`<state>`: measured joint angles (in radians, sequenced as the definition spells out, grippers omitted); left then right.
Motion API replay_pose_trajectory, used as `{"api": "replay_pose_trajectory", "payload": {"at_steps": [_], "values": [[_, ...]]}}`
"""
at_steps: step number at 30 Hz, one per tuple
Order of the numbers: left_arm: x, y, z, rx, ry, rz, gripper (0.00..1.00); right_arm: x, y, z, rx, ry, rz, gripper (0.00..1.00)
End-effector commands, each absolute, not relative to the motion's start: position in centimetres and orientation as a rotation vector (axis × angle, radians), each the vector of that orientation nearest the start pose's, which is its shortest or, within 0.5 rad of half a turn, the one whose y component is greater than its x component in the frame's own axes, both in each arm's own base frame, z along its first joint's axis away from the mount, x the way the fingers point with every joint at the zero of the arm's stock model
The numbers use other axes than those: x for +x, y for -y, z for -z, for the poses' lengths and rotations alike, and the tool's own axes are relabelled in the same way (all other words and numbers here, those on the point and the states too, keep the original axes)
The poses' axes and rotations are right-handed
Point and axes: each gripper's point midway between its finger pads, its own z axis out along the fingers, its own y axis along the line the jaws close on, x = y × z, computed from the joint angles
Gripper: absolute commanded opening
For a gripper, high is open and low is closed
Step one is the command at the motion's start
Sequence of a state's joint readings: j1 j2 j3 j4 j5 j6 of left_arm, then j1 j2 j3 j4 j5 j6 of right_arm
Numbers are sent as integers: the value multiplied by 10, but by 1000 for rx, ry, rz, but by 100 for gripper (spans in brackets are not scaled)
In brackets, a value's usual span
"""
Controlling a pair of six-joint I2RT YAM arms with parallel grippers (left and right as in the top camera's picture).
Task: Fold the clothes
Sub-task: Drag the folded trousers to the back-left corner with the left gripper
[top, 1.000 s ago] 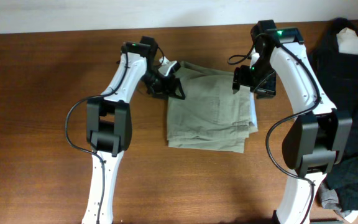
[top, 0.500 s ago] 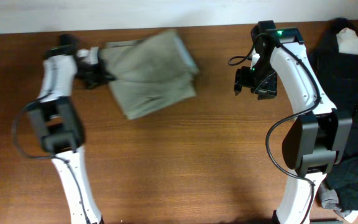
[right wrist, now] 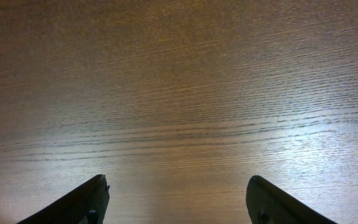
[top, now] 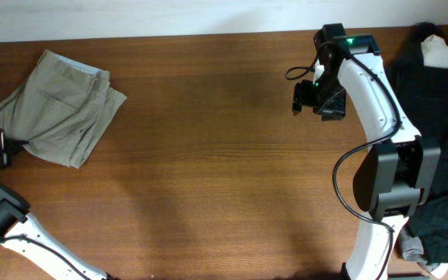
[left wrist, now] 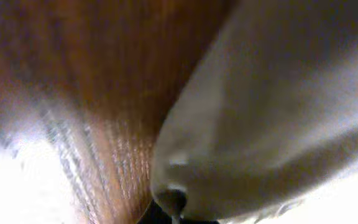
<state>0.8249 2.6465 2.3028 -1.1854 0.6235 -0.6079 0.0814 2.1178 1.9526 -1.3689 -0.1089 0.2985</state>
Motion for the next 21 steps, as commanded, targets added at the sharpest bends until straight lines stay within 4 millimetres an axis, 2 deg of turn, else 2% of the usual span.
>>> {"api": "replay_pose_trajectory", "payload": {"at_steps": [1,6,10,14,18,21], "values": [[421,-301,25,-2247,-2047,802,1,417,-48,-126,334,-3067,-161,75],[465,-259,25,-2247,-2050,792,1,415,-49,-126,364,-3074,-164,75],[502,-221,25,-2147,-2101,781,1,414,-49,-126,365,-3080,-164,75],[513,-202,29,-2138,-2132,694,1,409,-48,-126,367,-3097,-157,75],[515,-198,29,-2120,-2147,694,1,409,-48,-125,368,-3098,-152,75],[518,-190,25,-2000,-2228,765,1,410,-48,-125,368,-3097,-153,75]]}}
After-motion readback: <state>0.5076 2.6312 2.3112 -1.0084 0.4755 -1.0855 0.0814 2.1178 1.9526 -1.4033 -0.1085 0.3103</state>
